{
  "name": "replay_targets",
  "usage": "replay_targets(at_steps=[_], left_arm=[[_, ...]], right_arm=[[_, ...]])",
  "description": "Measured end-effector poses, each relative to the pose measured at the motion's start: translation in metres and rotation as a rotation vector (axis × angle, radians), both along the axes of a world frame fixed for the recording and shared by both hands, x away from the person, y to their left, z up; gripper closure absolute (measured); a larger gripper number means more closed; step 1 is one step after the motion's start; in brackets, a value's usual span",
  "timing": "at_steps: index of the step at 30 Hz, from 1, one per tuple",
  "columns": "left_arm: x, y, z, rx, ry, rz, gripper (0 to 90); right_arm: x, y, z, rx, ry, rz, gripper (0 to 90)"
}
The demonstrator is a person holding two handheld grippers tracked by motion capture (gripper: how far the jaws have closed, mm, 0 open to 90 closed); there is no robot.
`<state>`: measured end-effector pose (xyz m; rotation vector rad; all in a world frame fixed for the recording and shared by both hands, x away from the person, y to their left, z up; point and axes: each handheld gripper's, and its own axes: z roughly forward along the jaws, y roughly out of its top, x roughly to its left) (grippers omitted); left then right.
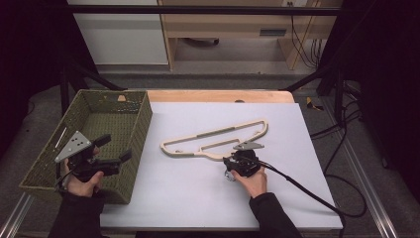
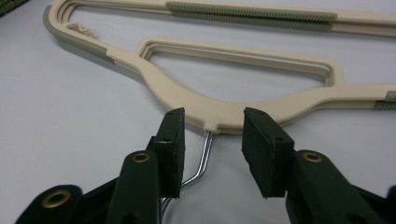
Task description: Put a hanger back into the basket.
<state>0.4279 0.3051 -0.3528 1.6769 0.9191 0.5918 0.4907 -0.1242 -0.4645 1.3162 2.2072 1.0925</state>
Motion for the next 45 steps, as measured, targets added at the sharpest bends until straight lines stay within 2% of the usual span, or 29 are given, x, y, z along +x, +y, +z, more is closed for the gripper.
replay_targets(at_steps=[11, 14, 20, 22, 27, 32, 35, 36, 39, 45], left_arm=[[0.0, -0.001, 0.0, -0.003, 0.0, 0.002, 4.9], [-0.001, -0.003, 0.0, -0.002, 0.001, -0.001, 4.9], [-0.001, -0.004, 0.0, 0.007, 0.002, -0.004, 4.9], [-0.001, -0.005, 0.0, 0.008, 0.001, -0.005, 4.9], [-0.001, -0.007, -0.001, 0.005, 0.001, -0.006, 5.0], [-0.001, -0.01, -0.001, 0.022, -0.001, -0.01, 5.1], [-0.002, -0.013, 0.0, 0.021, -0.005, -0.012, 5.4], [-0.004, -0.016, 0.001, 0.038, -0.01, -0.021, 5.4], [-0.005, -0.021, 0.002, 0.045, -0.014, -0.032, 5.6], [-0.006, -0.043, 0.0, 0.074, -0.002, -0.085, 5.8]], right_arm=[[0.003, 0.004, -0.011, -0.015, 0.048, -0.013, 74.3], [0.003, 0.005, -0.014, -0.004, 0.064, -0.011, 79.8], [0.003, 0.005, -0.013, 0.013, 0.069, -0.023, 85.5], [0.003, 0.006, -0.013, 0.024, 0.075, -0.048, 86.5], [0.003, 0.006, -0.012, 0.035, 0.079, -0.07, 87.6], [0.003, 0.003, -0.007, 0.038, 0.06, -0.106, 89.1], [0.003, 0.003, -0.005, 0.042, 0.064, -0.103, 89.2], [0.004, 0.002, -0.004, 0.045, 0.061, -0.099, 89.2], [0.004, 0.001, -0.003, 0.052, 0.059, -0.098, 89.2], [0.004, -0.002, 0.002, 0.033, 0.045, -0.091, 89.1]])
